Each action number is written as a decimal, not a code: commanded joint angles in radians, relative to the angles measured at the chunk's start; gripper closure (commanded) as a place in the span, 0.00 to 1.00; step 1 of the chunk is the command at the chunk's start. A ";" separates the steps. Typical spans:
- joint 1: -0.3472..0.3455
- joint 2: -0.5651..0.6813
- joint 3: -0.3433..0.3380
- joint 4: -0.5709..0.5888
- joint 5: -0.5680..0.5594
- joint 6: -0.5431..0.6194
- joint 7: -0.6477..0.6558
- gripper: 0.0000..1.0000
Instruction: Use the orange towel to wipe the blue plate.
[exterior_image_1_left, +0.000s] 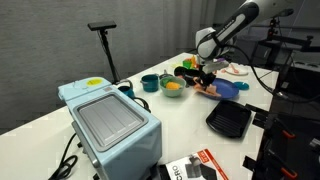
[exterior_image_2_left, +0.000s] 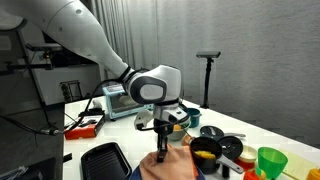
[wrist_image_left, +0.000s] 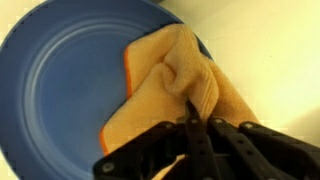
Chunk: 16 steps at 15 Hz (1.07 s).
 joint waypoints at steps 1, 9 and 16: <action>0.019 -0.126 -0.020 -0.089 -0.034 -0.002 0.016 0.99; -0.041 -0.050 -0.084 -0.084 -0.034 -0.005 0.101 0.99; -0.061 0.044 -0.092 -0.035 -0.009 -0.002 0.107 0.99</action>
